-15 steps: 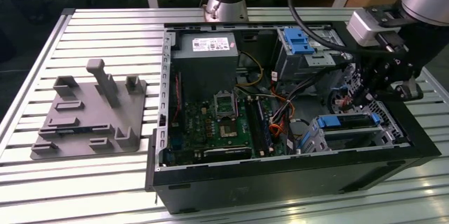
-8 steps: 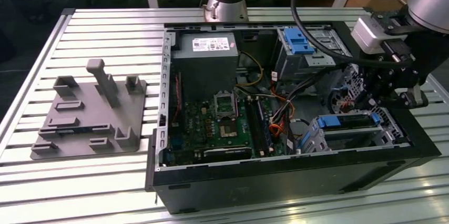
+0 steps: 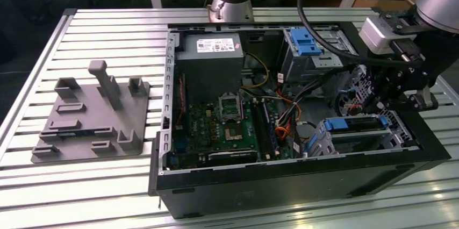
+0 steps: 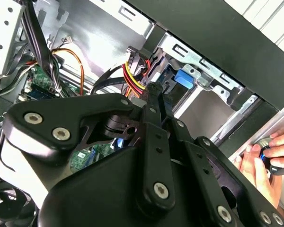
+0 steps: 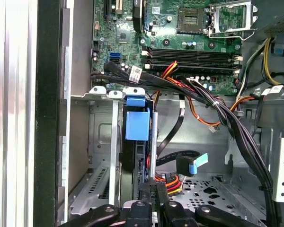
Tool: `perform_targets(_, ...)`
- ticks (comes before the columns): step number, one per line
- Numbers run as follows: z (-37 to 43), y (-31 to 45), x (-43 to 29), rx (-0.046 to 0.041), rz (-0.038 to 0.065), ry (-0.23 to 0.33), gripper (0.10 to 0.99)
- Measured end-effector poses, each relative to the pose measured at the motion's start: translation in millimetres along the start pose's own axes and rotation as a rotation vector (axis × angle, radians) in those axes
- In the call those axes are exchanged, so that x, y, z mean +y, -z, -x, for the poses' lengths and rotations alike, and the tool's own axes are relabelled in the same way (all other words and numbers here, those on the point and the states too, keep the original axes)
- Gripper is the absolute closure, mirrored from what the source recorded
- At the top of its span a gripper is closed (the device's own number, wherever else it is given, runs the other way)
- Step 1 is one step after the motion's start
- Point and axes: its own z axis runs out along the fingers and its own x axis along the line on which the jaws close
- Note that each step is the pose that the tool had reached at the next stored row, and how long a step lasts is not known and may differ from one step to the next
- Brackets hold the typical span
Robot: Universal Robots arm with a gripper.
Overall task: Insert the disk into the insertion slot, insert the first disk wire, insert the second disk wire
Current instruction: 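Insert the first disk wire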
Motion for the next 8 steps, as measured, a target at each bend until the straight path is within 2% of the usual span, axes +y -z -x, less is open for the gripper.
perform_targets(5, 0.1, 0.0, -0.1, 0.0043, 0.000, -0.012, 0.922)
perform_targets(8, 0.1, 0.0, -0.7, 0.0167, 0.000, -0.024, 0.922)
